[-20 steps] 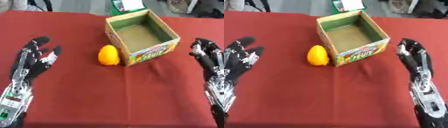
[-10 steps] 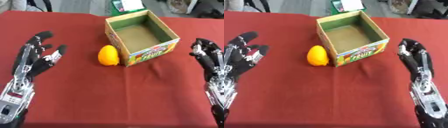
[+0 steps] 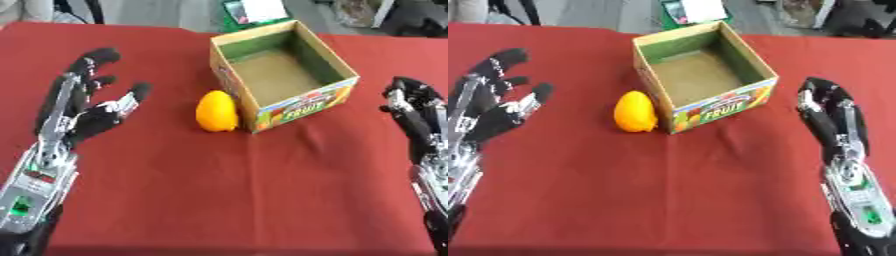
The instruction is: Pick up objects on the table and place them in the box.
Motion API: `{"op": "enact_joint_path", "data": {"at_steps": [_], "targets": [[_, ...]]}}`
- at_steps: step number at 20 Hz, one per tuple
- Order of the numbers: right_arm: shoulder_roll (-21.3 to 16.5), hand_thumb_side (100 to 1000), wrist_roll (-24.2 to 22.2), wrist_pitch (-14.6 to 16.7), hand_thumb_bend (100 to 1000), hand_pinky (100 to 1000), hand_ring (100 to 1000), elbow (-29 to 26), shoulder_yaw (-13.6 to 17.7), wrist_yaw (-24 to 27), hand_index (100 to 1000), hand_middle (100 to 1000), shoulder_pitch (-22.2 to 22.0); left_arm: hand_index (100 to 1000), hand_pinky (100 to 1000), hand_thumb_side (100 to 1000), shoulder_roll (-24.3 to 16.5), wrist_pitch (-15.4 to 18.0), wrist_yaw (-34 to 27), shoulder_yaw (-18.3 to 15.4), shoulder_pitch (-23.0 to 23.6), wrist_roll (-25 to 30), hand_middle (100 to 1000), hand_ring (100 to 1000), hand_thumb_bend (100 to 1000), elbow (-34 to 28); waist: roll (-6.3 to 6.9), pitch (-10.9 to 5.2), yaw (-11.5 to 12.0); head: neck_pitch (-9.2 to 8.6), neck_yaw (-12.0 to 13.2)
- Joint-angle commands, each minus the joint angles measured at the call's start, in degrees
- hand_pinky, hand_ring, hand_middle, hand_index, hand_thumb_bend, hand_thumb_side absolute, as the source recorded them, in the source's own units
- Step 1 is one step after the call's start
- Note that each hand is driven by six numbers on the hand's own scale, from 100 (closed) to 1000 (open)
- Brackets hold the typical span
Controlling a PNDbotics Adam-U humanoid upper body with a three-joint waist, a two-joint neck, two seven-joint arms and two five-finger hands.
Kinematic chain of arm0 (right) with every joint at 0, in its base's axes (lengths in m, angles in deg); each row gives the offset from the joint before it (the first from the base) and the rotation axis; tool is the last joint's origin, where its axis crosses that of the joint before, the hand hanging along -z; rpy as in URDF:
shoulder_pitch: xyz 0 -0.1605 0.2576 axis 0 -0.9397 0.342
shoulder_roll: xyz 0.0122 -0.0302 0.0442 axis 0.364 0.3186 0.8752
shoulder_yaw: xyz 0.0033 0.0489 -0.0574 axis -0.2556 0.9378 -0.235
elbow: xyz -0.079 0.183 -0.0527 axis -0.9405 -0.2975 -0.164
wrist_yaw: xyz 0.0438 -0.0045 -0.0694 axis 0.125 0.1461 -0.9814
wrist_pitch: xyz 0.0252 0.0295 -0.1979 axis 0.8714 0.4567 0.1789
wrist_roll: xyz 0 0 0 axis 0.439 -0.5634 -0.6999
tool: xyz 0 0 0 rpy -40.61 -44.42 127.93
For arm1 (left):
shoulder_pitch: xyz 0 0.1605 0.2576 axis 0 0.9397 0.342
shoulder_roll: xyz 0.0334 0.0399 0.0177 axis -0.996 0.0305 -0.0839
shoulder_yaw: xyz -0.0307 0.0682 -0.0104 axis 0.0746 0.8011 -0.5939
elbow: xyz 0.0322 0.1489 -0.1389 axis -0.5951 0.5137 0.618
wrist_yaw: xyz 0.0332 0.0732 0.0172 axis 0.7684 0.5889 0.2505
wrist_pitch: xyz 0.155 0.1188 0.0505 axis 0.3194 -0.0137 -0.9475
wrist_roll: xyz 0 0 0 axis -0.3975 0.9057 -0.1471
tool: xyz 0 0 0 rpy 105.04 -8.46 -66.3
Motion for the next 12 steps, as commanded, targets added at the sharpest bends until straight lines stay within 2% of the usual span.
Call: {"op": "enact_joint_path", "data": {"at_steps": [1, 12], "targets": [[-0.9, 380, -0.3, 0.0, 100, 630, 728, -1.3, 0.0, 0.4, 742, 615, 0.5, 770, 828, 286, -0.8, -0.6, 1.9, 1.4, -2.9, 0.5, 843, 975, 581, 1.1, 0.12, -1.04, -0.2, 0.52, 0.3], [-0.8, 379, -0.7, 0.0, 100, 631, 728, -1.2, -0.4, 0.5, 743, 615, 0.6, 768, 819, 259, 2.2, -2.0, 11.7, 6.3, -10.8, 2.3, 832, 965, 561, 14.0, 0.14, -1.31, -1.5, 0.73, 0.7]]}}
